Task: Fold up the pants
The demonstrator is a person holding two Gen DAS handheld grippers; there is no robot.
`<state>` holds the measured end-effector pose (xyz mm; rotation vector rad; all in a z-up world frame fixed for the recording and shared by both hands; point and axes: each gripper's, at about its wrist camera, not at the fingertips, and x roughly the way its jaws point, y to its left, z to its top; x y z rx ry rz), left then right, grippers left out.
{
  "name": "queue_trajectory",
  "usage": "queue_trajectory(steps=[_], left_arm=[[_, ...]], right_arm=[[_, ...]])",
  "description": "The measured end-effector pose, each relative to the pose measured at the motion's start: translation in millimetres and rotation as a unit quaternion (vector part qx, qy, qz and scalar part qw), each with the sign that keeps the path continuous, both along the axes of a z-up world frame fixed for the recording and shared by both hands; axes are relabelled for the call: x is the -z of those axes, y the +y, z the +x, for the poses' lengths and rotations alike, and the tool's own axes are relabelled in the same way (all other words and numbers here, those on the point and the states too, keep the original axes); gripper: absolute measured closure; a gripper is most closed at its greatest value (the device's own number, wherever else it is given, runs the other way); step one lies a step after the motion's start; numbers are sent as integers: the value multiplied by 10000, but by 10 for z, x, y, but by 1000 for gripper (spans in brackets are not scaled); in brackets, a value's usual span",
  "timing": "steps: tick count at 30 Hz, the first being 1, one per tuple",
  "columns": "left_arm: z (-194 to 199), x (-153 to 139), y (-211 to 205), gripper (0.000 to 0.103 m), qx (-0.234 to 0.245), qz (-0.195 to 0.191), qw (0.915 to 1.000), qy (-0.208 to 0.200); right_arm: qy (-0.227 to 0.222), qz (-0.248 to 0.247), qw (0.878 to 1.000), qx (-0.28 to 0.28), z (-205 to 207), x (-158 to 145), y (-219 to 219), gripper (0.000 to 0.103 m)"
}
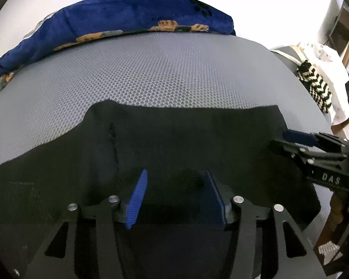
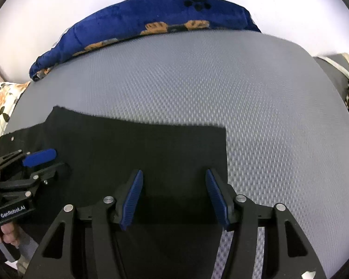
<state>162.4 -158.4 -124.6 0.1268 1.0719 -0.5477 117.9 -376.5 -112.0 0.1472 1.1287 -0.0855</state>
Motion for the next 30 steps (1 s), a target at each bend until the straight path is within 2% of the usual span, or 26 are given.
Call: queue_trajectory(steps=[11, 17, 19, 27, 30], left_arm=[[-241, 2, 327, 49, -368, 259, 9990, 10], [-422, -123, 629, 48, -650, 770, 9943, -349], [-488, -195, 766, 42, -704, 848, 9928, -459], [-673, -435, 1410, 40, -1136, 782, 9887, -584], [-730, -505, 1689, 39, -1307, 621, 9881, -525]], right_arm=[[257, -9, 9997, -49, -459, -43, 261, 48], [356, 88, 9990, -251, -518, -68, 516, 48], [376, 119, 9986, -351, -527, -79, 623, 48], [401, 231, 9964, -710, -530, -43, 1034, 48], [403, 252, 9951, -866, -507, -27, 1192, 48]])
